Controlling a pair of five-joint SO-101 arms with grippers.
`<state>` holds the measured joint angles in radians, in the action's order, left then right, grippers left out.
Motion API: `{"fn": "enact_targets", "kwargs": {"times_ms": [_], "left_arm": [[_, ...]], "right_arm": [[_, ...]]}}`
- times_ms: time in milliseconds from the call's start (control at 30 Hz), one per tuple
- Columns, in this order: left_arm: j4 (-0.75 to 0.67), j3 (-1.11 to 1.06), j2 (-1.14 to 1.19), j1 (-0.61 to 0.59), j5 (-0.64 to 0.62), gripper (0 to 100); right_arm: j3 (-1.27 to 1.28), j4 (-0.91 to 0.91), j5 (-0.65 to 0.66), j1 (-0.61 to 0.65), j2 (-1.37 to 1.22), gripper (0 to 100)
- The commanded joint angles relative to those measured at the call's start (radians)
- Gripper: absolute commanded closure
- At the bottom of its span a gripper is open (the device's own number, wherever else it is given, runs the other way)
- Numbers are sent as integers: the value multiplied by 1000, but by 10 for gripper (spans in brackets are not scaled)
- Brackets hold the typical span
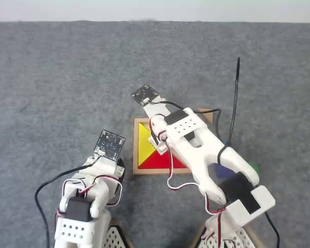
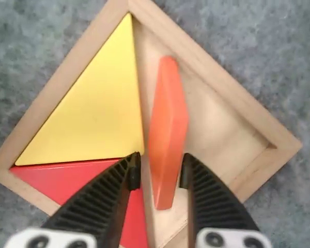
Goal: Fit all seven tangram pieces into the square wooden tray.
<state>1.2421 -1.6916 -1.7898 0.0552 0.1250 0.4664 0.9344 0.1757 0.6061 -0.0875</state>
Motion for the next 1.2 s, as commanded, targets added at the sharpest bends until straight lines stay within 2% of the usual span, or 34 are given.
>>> {"fn": "enact_targets", "kwargs": {"times_ms": [0, 333, 900, 1167], "left_arm": [[5, 7, -2, 2, -6, 912], [5, 7, -2, 2, -6, 912], [5, 7, -2, 2, -6, 912], [5, 7, -2, 2, -6, 912]], "right_arm": [[-57, -24, 17, 8, 12, 854], [-84, -21, 17, -88, 12, 853], [-83, -27, 17, -91, 8, 854], [-78, -105, 17, -87, 1, 854]]}}
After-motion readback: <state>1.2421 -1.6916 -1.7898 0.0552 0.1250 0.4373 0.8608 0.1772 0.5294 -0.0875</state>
